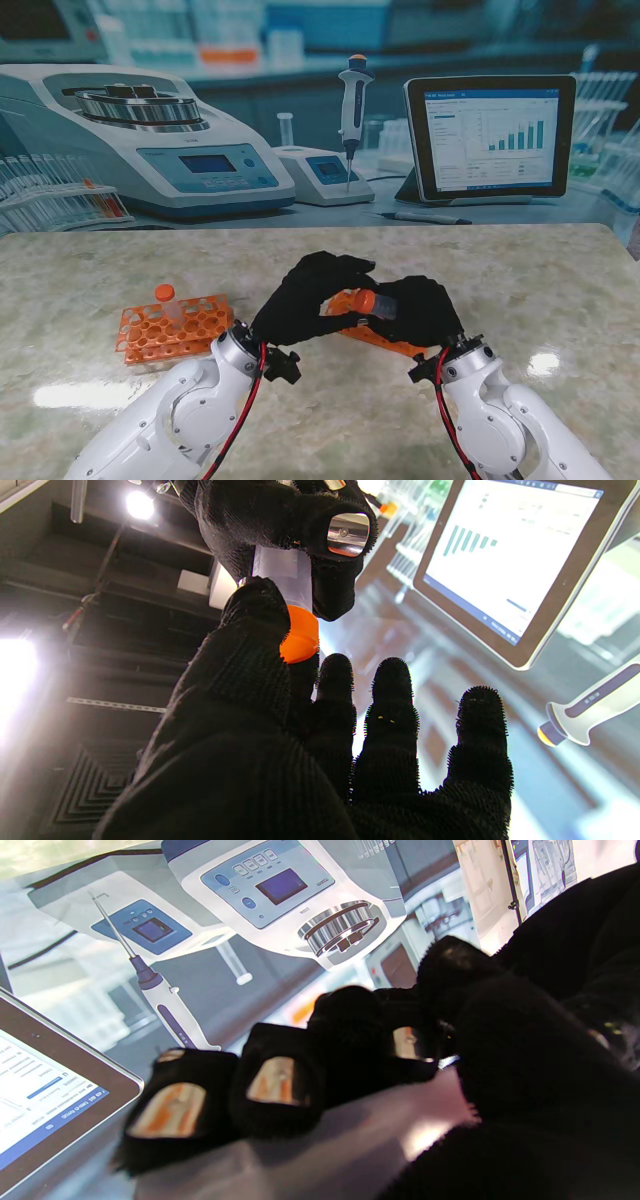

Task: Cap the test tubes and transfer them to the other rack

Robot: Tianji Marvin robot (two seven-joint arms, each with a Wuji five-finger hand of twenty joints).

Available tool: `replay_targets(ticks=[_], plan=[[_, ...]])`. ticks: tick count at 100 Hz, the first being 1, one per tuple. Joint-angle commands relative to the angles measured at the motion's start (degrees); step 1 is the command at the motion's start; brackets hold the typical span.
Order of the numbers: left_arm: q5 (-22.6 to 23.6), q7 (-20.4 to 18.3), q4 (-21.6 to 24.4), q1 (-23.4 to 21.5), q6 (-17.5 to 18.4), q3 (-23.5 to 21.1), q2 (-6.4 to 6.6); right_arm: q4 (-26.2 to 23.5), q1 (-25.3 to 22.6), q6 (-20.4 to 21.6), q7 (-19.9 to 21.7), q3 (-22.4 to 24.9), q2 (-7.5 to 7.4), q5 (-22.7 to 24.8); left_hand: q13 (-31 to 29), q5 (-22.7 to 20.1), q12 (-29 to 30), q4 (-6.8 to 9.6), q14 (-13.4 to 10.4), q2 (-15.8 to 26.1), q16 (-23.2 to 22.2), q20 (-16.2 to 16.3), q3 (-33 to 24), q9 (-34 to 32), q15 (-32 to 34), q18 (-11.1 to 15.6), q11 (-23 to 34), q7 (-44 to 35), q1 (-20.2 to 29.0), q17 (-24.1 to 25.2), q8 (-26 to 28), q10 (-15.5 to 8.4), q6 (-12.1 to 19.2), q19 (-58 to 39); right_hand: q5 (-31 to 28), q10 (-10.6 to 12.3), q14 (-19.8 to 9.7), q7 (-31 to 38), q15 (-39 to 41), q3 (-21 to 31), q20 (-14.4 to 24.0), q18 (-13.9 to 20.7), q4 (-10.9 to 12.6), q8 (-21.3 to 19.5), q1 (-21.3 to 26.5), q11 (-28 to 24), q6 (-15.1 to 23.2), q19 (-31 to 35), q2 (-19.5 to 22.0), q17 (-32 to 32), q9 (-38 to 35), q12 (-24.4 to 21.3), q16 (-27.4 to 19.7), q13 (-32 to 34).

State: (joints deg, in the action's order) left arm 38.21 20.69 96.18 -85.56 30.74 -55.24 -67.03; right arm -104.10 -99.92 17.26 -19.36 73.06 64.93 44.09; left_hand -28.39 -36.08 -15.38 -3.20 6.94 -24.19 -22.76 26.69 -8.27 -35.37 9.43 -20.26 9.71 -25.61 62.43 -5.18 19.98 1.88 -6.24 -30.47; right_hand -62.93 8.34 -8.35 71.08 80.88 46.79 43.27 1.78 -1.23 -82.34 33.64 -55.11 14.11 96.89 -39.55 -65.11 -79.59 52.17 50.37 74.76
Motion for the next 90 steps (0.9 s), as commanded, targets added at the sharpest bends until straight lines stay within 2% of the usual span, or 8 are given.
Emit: replay_targets(ticks=[1,34,36,40,59,90], plan=[[0.5,-0.2,0.2,-0.4,0.4,0.2,-0.01,-0.8,-0.4,0.2,0.2,-0.2,0.19,0.1,-1.3,-9.1,0.9,2.12,-2.3,5.0,0.0,-2.2,-12.7,-0.2,0.5,0.1,0.5,-8.1,8.9,0.2,3.0,-3.3,15.3,-2.3,-1.7,-0.9,-8.8,4.9,11.9,1.0,3.4,5.1,0.2,-2.1,2.0,-1.1,3.7,17.3,2.2,-3.8,-2.9,1.2,4.5,1.3],[0.7,-0.5,0.4,-0.6,0.7,0.1,0.13,-1.0,-0.5,0.2,0.4,-0.1,0.17,0.1,-1.0,-7.7,1.1,2.03,-1.9,4.5,0.0,-2.3,-13.6,-0.2,0.4,0.1,0.1,-8.0,8.9,0.5,3.0,-2.7,17.8,-2.3,-1.7,-0.9,-8.8,4.9,11.9,1.0,3.4,5.1,0.2,-2.1,2.1,-1.1,3.7,17.3,2.3,-3.8,-2.9,1.2,4.5,1.3],[0.7,-0.7,0.4,-0.6,0.8,0.0,0.16,-1.0,-0.5,0.2,0.4,-0.1,0.16,0.1,-0.8,-7.4,1.3,2.01,-1.7,4.5,0.1,-2.4,-13.7,0.0,0.3,0.1,-0.1,-7.6,9.0,0.5,2.7,-0.9,18.0,-2.2,-1.7,-0.8,-8.8,4.9,11.9,1.0,3.4,5.1,0.2,-2.1,2.0,-1.1,3.7,17.3,2.3,-3.8,-2.9,1.2,4.5,1.3],[0.6,-1.0,0.4,-0.6,0.9,-0.1,0.22,-1.0,-0.5,0.2,0.3,0.0,0.16,0.2,-0.6,-7.2,1.4,2.0,-1.7,4.5,0.1,-2.4,-13.9,0.1,0.2,0.2,-0.4,-7.1,9.1,0.7,2.5,-0.5,18.3,-2.1,-1.7,-0.8,-8.8,4.9,11.9,1.0,3.4,5.1,0.2,-2.1,2.0,-1.1,3.7,17.3,2.3,-3.8,-2.9,1.2,4.5,1.3],[0.7,-2.2,0.6,-0.9,1.9,-0.4,0.57,-1.0,-0.5,0.3,0.4,0.0,0.15,0.2,1.7,-5.7,2.1,1.71,-0.9,3.9,0.5,-2.8,-15.3,1.7,-0.6,0.3,-1.6,-4.7,9.9,1.8,0.5,-0.6,20.0,-1.2,-1.7,-0.9,-8.8,4.9,11.9,1.0,3.4,5.1,0.2,-2.2,2.0,-1.1,3.7,17.3,2.3,-3.8,-2.9,1.2,4.5,1.3],[0.2,-3.3,1.0,-1.1,2.4,-0.9,0.75,-1.0,-0.6,0.2,0.5,0.0,0.14,0.2,2.9,-2.9,2.6,1.46,-0.6,5.1,0.8,-3.0,-15.3,3.0,-1.1,0.6,-2.1,-1.4,9.4,2.5,-1.7,-0.4,19.8,-0.2,-1.7,-0.8,-8.8,4.9,11.9,0.9,3.4,5.1,0.2,-2.2,2.0,-1.1,3.7,17.3,2.3,-3.8,-2.9,1.2,4.5,1.3]])
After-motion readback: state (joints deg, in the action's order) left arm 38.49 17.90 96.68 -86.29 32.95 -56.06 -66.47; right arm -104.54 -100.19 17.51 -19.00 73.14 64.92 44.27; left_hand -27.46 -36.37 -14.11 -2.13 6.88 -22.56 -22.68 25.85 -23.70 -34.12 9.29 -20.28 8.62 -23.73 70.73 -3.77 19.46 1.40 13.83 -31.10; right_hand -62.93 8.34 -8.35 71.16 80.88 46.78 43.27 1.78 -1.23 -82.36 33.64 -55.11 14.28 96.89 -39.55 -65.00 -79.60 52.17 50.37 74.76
